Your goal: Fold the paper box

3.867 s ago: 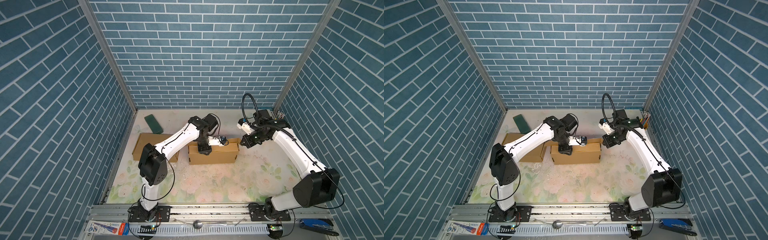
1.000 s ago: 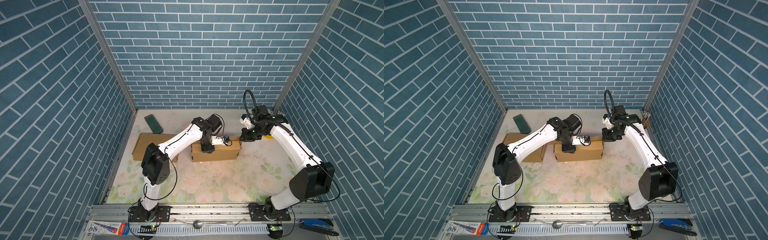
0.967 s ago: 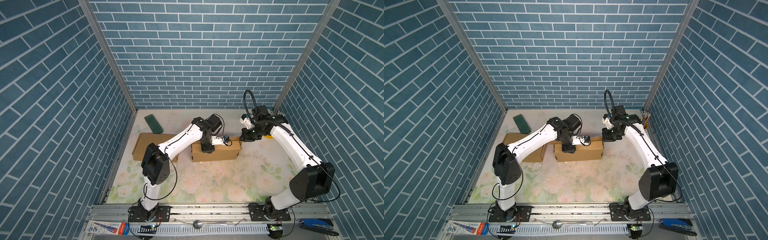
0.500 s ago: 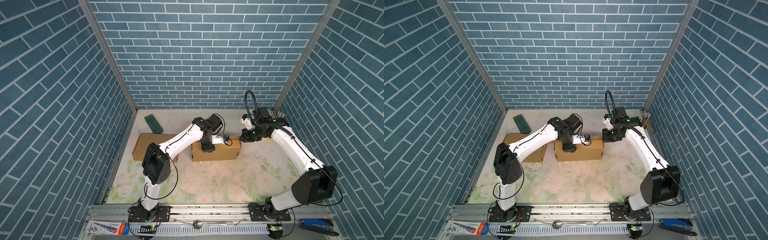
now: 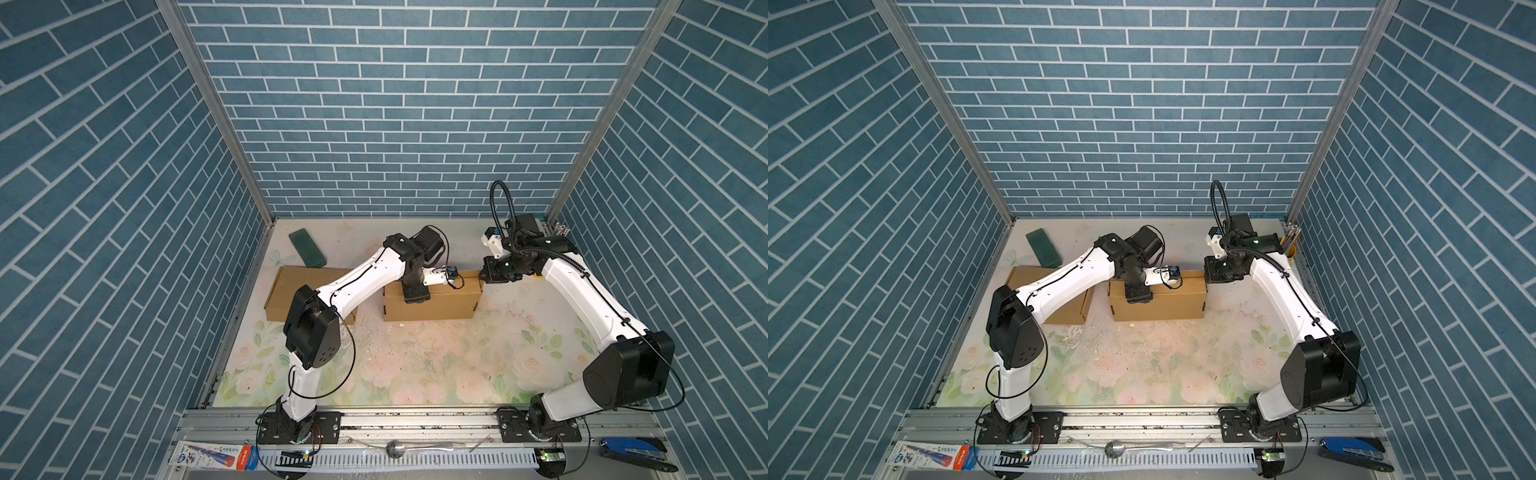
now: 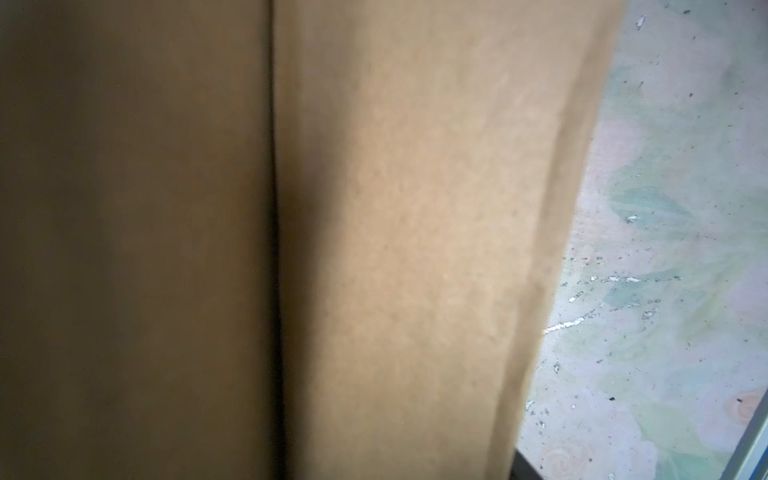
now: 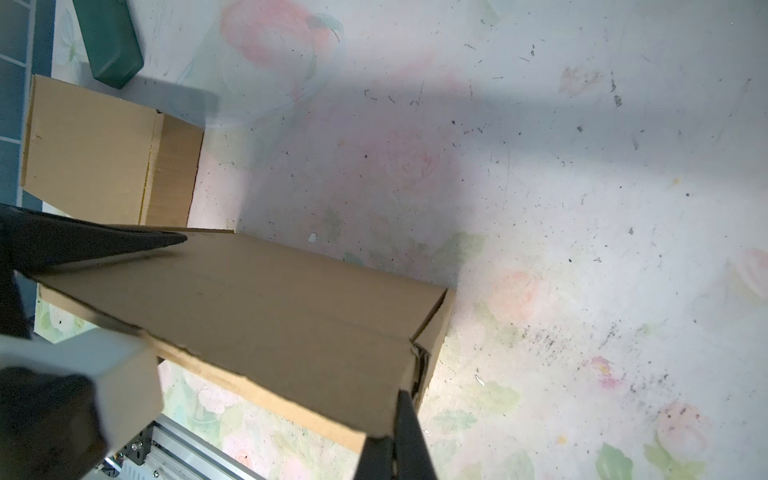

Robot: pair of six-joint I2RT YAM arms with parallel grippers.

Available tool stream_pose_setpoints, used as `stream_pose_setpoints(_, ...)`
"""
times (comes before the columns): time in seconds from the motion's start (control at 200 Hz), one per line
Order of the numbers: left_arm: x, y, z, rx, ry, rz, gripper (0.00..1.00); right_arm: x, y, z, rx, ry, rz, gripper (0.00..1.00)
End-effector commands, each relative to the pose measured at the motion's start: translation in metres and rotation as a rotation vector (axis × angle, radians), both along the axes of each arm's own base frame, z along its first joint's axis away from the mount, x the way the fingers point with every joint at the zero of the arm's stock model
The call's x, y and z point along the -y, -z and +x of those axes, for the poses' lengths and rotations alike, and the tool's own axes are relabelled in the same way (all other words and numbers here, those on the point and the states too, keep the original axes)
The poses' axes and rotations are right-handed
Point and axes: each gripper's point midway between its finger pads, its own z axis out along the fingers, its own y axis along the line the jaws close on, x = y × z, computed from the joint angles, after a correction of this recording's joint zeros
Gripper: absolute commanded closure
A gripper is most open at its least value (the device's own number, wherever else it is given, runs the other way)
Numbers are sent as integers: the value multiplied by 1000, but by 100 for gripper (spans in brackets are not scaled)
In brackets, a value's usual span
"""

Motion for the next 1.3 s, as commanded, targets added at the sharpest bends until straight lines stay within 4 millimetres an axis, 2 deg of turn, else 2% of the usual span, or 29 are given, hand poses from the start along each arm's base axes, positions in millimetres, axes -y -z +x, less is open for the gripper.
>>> stream_pose_setpoints(0.0, -5, -22, -1, 21, -25, -55, 32, 3, 22, -11, -91, 28, -29, 100)
stream_pose_setpoints(0.13, -3, -37, -4, 26, -31, -105, 31, 3, 23, -11, -95, 29, -31, 100)
stream_pose_setpoints(0.285, -9, -79, 1, 85, -111, -247, 31, 3, 24, -11, -93, 31, -31, 100)
stream_pose_setpoints(0.37, -27, -101, 8, 128, -215, -322, 32, 3, 24, -11, -94, 33, -31, 100)
stream_pose_setpoints(0.455, -54, -108, 14, 142, -332, -375, 33, 4, 23, -11, -89, 35, -31, 100)
stream_pose_setpoints(0.57, -83, -101, 11, 109, -436, -406, 36, 3, 23, -11, -88, 40, -27, 100)
stream_pose_setpoints(0.715, -89, -99, -7, 59, -439, -447, 35, 2, 25, -12, -92, 39, -22, 100)
stream_pose_setpoints(0.89, -112, -100, 2, 76, -527, -480, 35, 2, 25, -12, -93, 37, -25, 100)
stream_pose_setpoints(1.13, -109, -81, 9, -33, -567, -472, 44, 2, 27, -12, -98, 39, -27, 100)
stream_pose_setpoints(1.295, -117, -70, 14, -24, -588, -412, 54, 1, 26, -11, -98, 38, -24, 100)
